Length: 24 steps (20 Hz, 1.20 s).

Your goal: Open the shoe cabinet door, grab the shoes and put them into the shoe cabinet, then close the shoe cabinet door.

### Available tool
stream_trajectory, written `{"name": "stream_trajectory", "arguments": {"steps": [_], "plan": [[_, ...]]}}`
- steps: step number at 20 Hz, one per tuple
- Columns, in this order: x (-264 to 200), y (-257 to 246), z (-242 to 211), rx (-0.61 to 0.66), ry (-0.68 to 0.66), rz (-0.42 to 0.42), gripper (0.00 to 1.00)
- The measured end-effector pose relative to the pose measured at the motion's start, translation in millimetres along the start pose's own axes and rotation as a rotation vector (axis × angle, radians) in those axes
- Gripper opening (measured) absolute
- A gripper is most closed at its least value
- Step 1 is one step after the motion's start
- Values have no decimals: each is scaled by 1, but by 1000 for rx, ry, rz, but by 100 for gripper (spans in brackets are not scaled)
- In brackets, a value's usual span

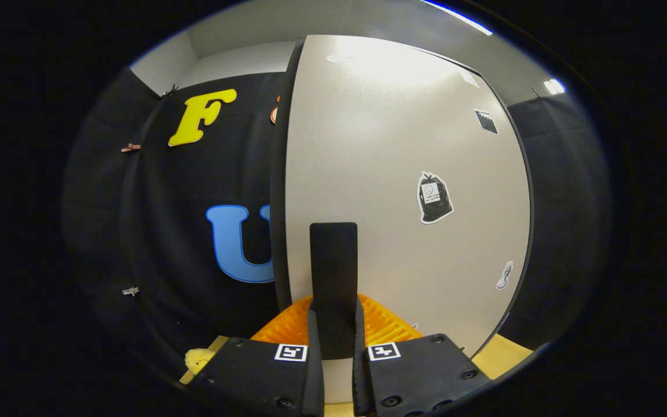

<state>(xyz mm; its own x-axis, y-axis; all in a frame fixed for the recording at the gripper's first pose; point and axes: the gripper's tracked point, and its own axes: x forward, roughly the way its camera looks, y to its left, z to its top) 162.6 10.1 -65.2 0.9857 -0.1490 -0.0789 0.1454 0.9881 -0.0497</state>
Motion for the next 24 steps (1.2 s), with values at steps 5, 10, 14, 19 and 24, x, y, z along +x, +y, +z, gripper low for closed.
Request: {"name": "stream_trajectory", "arguments": {"steps": [5, 10, 14, 19, 24], "plan": [[-30, -6, 2, -6, 12, 50, 23], [-74, -25, 11, 10, 23, 105, 23], [-103, -46, 14, 27, 37, 174, 23], [-139, -79, 17, 31, 34, 261, 22], [-162, -109, 20, 22, 44, 305, 22]]}}
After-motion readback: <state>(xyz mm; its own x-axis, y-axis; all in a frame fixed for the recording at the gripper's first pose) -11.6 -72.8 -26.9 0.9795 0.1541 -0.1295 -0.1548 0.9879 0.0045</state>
